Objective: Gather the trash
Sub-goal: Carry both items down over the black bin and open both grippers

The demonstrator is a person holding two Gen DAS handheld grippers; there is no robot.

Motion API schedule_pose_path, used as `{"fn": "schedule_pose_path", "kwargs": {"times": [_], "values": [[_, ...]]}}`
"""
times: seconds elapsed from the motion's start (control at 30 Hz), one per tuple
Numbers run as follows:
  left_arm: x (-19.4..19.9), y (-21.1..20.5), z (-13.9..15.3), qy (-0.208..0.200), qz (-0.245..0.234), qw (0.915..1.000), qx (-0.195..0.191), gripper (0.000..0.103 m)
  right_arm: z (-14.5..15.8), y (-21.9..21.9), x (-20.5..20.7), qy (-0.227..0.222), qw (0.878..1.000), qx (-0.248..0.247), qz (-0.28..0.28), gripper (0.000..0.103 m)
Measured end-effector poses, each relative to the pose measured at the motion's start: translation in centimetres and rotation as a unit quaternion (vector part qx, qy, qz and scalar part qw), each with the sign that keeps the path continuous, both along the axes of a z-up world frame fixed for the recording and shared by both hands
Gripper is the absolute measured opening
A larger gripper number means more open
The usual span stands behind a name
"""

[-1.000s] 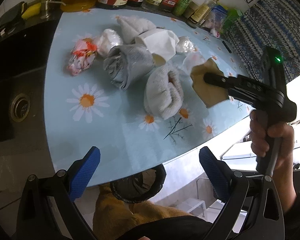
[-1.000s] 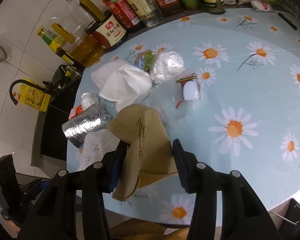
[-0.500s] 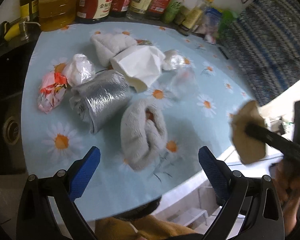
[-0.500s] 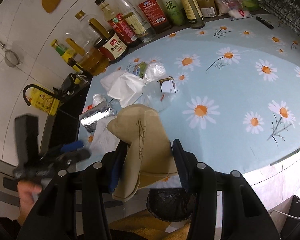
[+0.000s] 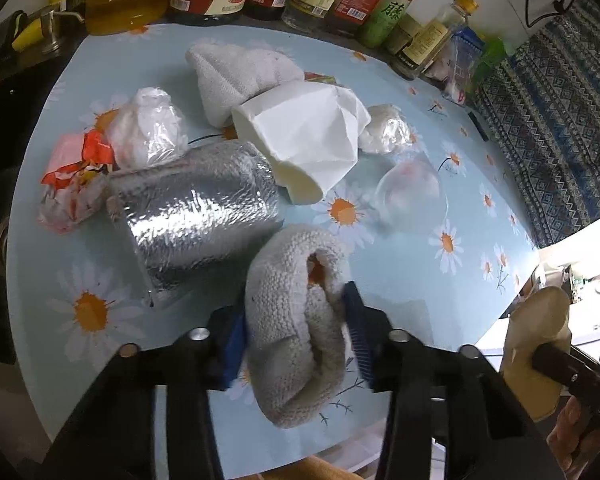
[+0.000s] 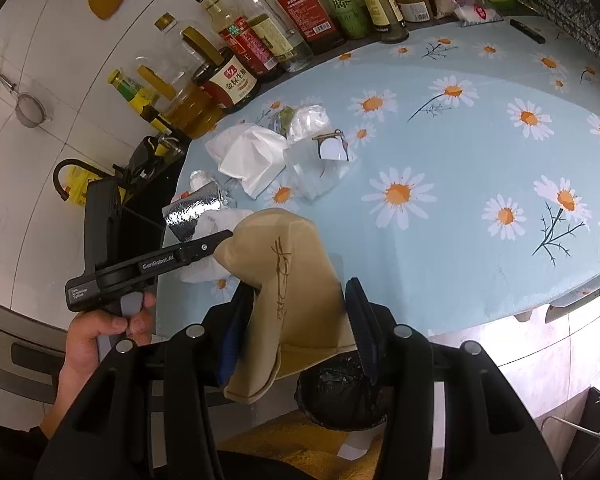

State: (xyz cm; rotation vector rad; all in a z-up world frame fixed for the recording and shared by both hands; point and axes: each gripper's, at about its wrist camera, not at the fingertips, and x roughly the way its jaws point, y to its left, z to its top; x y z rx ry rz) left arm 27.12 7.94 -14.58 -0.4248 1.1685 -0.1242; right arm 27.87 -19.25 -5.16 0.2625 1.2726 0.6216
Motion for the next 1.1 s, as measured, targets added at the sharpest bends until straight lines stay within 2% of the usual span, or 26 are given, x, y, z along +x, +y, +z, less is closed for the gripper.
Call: {"fn": "schedule_pose_path", "kwargs": {"times": [0.1, 0.3, 0.6, 0.87, 1.1], "values": [[-0.4, -0.2, 0.4, -0.01, 0.002, 0.9999, -0.002, 0.033, -0.2, 0.2, -0.2, 0.001, 1.0, 0.001, 0.008, 0.048], [-2.8, -0.5, 2.3, -0.034, 0.009, 0.9993, -0.008, 0.032, -0.1, 0.5, -0.8, 0.0, 1.0, 0.009, 0.029, 0.048], [-9.1, -1.0, 4.5, -0.058, 0.027, 0.9978, -0.014, 0.032, 0.0, 1.6, -2.9, -0.002, 0.997, 0.017, 0.075, 0.049], [-14.6, -1.8, 3.1, -0.045, 0.041, 0.9979, -0.024, 0.032, -1.3, 2.1, -6.1, 0.009, 0.994, 0.015, 0.11, 0.049], [-18.3, -2.8, -0.6, -0.006, 0.056, 0.9977, -0.038, 0.032, -5.3, 1.7, -8.9, 0.052, 0.99, 0.001, 0.128, 0.049]]}}
